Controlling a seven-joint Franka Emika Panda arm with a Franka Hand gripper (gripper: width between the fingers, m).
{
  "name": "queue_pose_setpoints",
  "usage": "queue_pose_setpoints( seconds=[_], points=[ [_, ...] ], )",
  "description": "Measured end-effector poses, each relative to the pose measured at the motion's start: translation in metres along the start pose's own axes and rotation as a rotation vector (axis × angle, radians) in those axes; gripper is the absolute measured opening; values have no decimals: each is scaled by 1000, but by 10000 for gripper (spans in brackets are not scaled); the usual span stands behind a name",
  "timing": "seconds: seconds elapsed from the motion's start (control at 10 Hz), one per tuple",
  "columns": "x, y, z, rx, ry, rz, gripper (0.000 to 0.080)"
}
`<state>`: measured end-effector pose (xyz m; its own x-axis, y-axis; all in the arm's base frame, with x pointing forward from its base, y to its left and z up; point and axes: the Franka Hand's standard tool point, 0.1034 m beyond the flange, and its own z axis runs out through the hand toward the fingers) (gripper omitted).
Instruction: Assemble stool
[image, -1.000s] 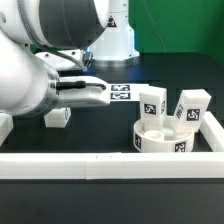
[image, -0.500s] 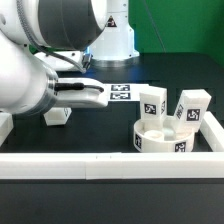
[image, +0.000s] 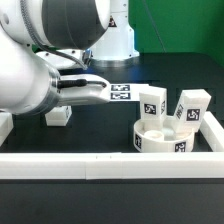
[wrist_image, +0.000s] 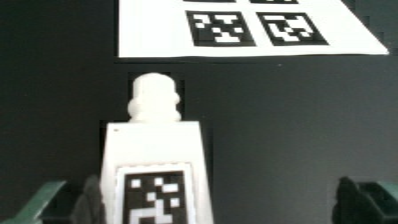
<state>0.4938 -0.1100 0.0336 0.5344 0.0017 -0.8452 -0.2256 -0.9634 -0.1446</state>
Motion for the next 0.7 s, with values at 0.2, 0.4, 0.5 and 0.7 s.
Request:
queue_pose_setpoints(
  seconds=[0.2, 0.4, 0.5, 0.7],
  points=[
    [-13, -6, -11, -5, -29, -65, 649],
    [-23, -9, -30, -9, -7, -145, 649],
    [-28, -9, -34, -8, 2, -150, 649],
    [-25, -9, -31, -7, 0, -151, 649]
  ],
)
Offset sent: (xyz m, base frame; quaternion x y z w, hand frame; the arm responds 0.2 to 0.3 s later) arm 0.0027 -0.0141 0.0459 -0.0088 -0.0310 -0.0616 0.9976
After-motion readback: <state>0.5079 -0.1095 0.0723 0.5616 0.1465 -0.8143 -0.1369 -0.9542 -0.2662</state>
